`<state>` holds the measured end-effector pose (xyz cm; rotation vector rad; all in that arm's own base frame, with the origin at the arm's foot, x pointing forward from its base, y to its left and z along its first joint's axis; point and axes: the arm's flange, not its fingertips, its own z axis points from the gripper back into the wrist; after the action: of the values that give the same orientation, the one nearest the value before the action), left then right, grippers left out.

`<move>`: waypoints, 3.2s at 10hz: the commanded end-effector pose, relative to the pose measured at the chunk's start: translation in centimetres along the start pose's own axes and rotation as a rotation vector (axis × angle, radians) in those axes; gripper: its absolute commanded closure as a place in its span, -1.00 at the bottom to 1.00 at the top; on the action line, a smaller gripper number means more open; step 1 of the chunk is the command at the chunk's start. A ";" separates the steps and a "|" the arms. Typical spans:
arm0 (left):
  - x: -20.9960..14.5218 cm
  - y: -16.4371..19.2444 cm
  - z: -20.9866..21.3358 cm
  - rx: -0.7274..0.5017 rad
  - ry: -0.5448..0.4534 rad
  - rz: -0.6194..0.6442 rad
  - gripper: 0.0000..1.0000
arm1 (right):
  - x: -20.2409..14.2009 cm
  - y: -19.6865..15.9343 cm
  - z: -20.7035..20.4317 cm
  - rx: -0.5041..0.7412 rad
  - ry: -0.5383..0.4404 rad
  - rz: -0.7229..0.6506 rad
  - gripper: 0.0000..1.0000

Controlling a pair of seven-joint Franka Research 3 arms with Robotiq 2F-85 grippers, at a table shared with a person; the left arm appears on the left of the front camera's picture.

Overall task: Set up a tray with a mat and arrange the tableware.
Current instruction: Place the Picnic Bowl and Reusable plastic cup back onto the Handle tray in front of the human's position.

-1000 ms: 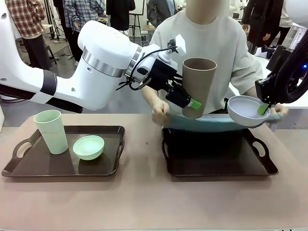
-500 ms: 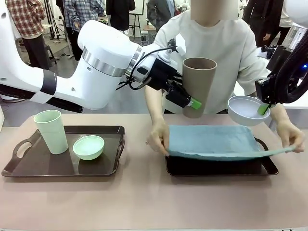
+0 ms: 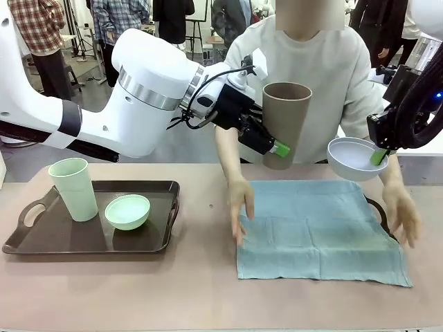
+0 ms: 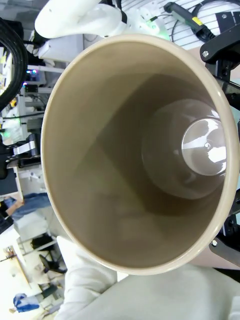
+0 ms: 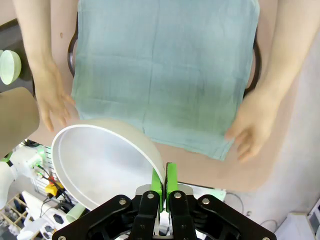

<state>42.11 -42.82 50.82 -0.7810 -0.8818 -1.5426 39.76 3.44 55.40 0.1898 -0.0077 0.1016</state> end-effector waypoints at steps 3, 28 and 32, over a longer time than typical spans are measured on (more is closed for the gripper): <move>0.3 0.1 0.2 -0.008 -0.003 -0.010 0.55 | 0.0 -0.1 -0.2 0.000 -0.002 -0.001 1.00; -13.5 1.8 -8.6 -0.015 -0.028 0.038 -0.65 | 5.9 -3.3 -15.0 -0.039 0.004 -0.012 0.92; -14.3 2.0 -9.5 0.007 -0.036 0.038 -0.65 | 6.3 -3.7 -15.8 -0.035 -0.005 -0.024 0.92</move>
<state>45.82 -43.84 34.70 -0.8178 -0.8688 -1.5032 46.11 3.53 40.01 0.1502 -0.0134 0.0850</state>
